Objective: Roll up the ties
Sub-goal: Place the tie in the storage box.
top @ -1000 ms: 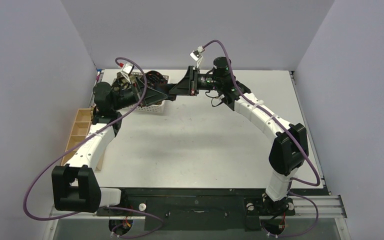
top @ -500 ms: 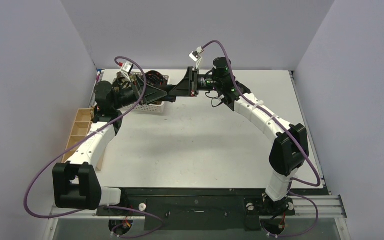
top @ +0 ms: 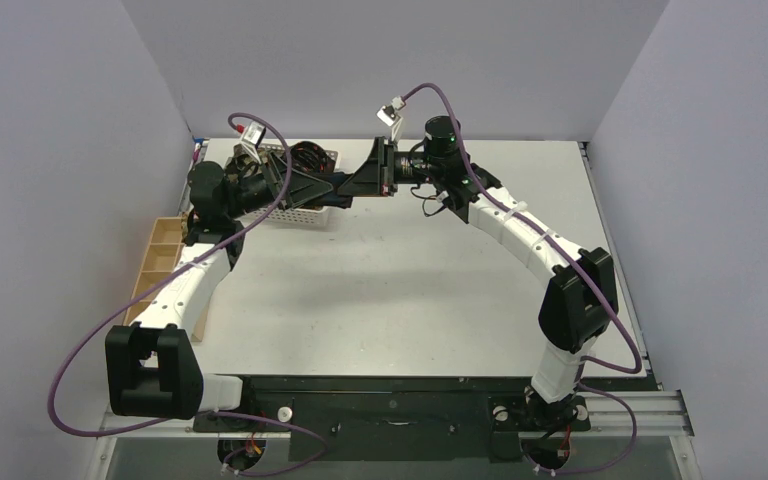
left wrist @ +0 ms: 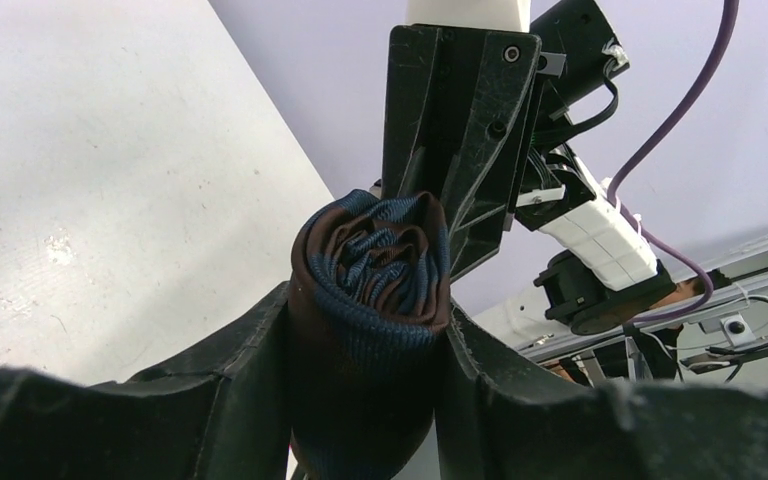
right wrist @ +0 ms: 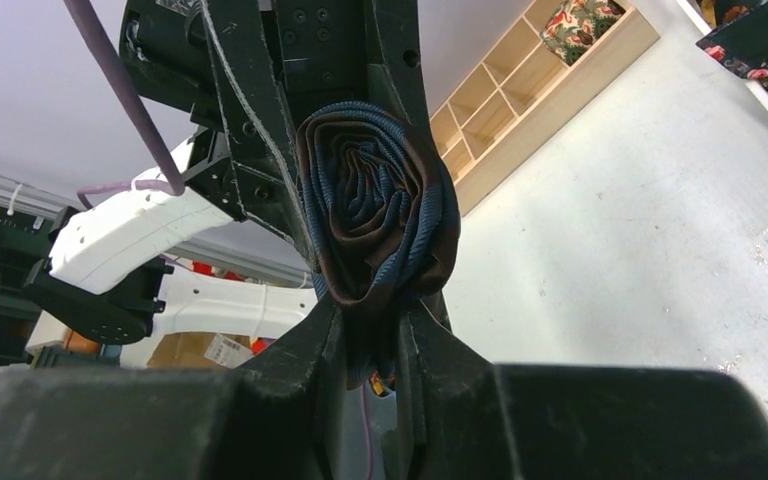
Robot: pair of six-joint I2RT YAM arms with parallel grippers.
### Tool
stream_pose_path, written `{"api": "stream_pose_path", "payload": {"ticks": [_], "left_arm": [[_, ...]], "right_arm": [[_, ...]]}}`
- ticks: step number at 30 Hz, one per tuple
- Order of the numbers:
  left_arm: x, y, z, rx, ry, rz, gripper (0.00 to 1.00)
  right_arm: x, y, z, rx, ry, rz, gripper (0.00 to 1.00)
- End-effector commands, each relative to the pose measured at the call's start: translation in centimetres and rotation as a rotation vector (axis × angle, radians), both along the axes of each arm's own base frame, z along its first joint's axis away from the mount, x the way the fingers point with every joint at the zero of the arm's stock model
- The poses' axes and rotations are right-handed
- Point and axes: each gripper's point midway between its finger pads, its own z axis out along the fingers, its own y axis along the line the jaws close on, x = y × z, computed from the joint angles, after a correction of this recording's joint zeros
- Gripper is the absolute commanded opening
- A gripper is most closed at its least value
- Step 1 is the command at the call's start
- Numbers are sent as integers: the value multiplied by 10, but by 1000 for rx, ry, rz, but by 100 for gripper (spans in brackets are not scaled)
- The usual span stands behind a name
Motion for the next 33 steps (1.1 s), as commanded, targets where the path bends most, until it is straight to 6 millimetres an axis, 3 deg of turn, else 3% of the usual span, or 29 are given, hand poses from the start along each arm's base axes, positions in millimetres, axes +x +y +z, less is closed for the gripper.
{"api": "stream_pose_path", "payload": {"ticks": [1, 2, 3, 4, 5, 6, 7, 8, 11, 12, 13, 16, 21, 27, 33], "left_arm": [[2, 9, 9, 47, -39, 19, 0], [4, 15, 8, 82, -68, 41, 0], [5, 21, -8, 116, 22, 58, 0], [8, 28, -8, 177, -42, 77, 0], [5, 38, -27, 217, 59, 94, 0], [11, 56, -29, 287, -6, 136, 0], [5, 64, -47, 331, 87, 150, 0], [8, 80, -50, 401, 28, 178, 0], [-9, 117, -88, 568, 162, 202, 0], [-6, 136, -96, 651, 126, 203, 0], [-18, 148, -106, 705, 191, 193, 0], [-29, 204, -139, 866, 255, 211, 0], [-43, 272, -172, 955, 376, 262, 0], [-33, 316, -204, 1043, 409, 275, 0], [3, 351, -225, 1088, 401, 349, 0]], "right_arm": [[-7, -9, 35, 54, -98, -6, 8], [-2, -12, 33, 45, -91, -25, 19], [0, -13, 32, 40, -89, -33, 24], [6, -17, 28, 26, -85, -56, 33], [9, -19, 26, 16, -81, -66, 38], [15, -24, 23, 1, -82, -88, 51], [18, -27, 18, -17, -65, -100, 67], [25, -32, 15, -28, -65, -126, 71], [41, -46, 1, -81, -44, -188, 77], [46, -50, -3, -103, -71, -212, 77], [49, -56, -9, -131, -57, -226, 78], [56, -66, -21, -192, -90, -249, 79], [57, -77, -35, -251, -93, -249, 80], [60, -87, -40, -256, -73, -257, 81], [61, -92, -45, -260, -47, -259, 82]]}}
